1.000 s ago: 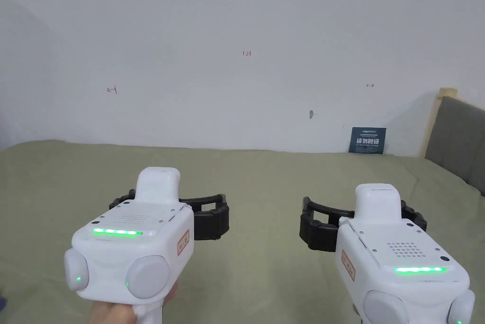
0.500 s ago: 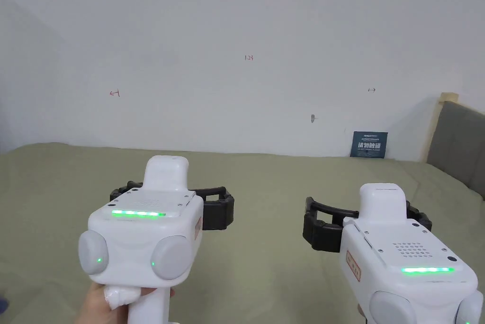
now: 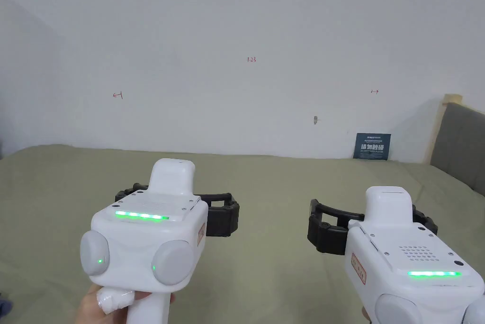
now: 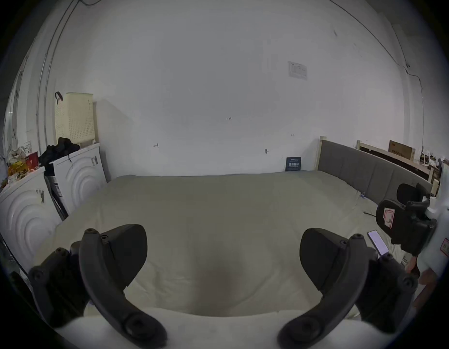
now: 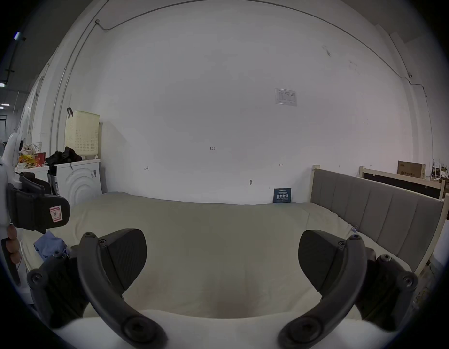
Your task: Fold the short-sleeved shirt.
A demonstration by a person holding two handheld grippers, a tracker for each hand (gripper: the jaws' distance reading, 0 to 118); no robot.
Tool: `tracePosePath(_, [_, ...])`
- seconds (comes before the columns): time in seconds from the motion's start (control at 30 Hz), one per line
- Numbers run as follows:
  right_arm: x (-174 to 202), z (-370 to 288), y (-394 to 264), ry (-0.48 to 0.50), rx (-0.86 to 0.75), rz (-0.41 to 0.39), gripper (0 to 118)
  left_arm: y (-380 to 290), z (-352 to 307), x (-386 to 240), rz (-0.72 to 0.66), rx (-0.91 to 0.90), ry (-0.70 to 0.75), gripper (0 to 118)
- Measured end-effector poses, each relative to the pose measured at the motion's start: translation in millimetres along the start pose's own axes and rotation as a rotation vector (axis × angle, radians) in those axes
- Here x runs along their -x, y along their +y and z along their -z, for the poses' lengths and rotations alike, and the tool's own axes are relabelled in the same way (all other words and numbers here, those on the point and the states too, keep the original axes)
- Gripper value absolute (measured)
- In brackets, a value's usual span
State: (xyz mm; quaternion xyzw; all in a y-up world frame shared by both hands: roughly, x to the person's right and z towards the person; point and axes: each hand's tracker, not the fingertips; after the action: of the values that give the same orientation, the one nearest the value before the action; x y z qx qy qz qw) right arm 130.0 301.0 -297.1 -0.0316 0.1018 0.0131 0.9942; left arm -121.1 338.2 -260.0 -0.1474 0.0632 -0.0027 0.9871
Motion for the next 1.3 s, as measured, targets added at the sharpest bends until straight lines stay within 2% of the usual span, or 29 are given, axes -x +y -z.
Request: tracePosePath(1.3, [4.5, -0.9, 5.7, 0.014, -0.001, -0.005, 118, 2.7, -0.7, 3.6, -0.007, -0.027, 0.047, 118])
